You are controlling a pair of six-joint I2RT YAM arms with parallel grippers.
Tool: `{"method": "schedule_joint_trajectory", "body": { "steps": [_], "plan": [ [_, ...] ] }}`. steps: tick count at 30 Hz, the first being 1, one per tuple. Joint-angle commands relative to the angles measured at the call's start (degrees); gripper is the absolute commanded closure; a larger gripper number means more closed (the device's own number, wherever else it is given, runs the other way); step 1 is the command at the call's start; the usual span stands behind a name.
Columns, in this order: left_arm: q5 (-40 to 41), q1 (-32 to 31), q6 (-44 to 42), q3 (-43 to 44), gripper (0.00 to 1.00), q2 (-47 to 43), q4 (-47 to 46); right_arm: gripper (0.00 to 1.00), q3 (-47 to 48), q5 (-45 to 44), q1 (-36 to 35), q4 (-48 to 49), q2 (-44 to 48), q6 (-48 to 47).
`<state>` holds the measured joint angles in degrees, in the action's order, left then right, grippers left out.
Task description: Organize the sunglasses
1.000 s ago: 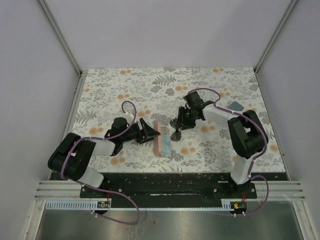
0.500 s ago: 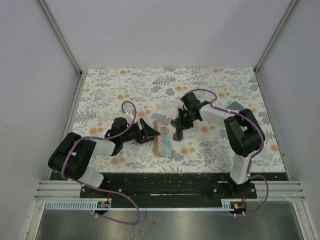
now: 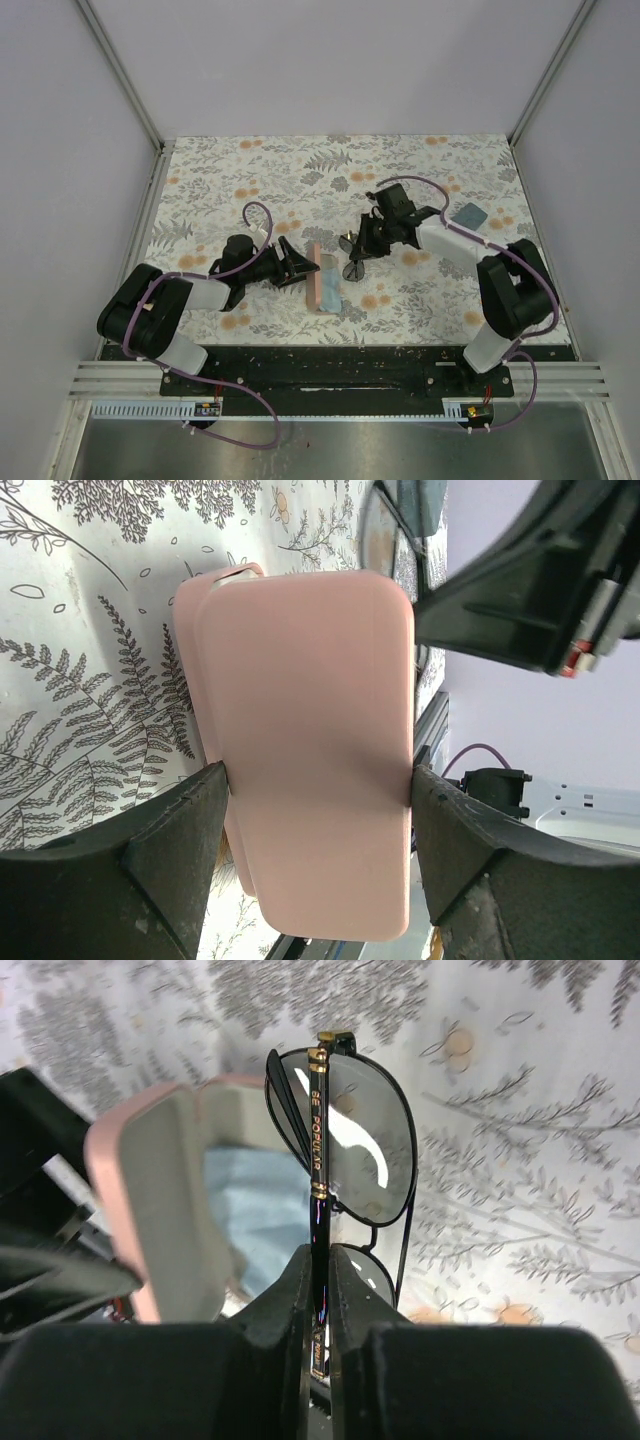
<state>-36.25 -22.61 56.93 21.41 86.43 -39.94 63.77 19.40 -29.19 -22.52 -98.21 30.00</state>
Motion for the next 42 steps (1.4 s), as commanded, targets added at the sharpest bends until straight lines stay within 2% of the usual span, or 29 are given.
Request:
{"method": "schedule_joint_trajectory", "body": {
  "steps": [1, 9, 17, 25, 34, 40, 41, 42],
  "plan": [
    [0.21, 0.37, -2.52, 0.39, 0.49, 0.40, -1.80, 1.00, -4.34, 6.35, -0.60, 3.97, 7.06, 3.57],
    [0.22, 0.37, -2.08, -0.31, 0.50, 0.67, -3.03, 1.00, -10.15, 7.59, -3.76, 13.37, 8.74, 8.84],
    [-0.14, 0.29, -0.94, -1.19, 0.51, 1.37, -5.23, 1.00, -13.67, 6.80, -7.37, 25.30, 6.11, 13.33],
    [0.04, 0.29, -0.68, -1.02, 0.51, 1.37, -5.32, 1.00, -16.74, 4.16, -10.97, 32.54, 1.45, 17.02],
    [0.65, 0.29, -1.99, -0.41, 0.52, 0.05, -2.34, 1.00, -18.33, -0.32, -11.59, 34.30, -2.95, 17.11],
    [3.28, 0.37, -5.68, 1.09, 0.52, -1.70, 5.39, 1.00, -16.66, -3.75, -12.64, 28.87, -3.21, 14.57],
    [3.64, 0.37, -6.21, 1.44, 0.52, -2.14, 6.71, 0.99, -15.88, -4.36, -13.08, 27.72, -3.30, 13.95],
    [4.25, 0.37, -6.91, 1.88, 0.52, -2.49, 8.20, 0.94, -15.26, -5.06, -13.43, 26.58, -3.30, 13.51]
  ]
}}
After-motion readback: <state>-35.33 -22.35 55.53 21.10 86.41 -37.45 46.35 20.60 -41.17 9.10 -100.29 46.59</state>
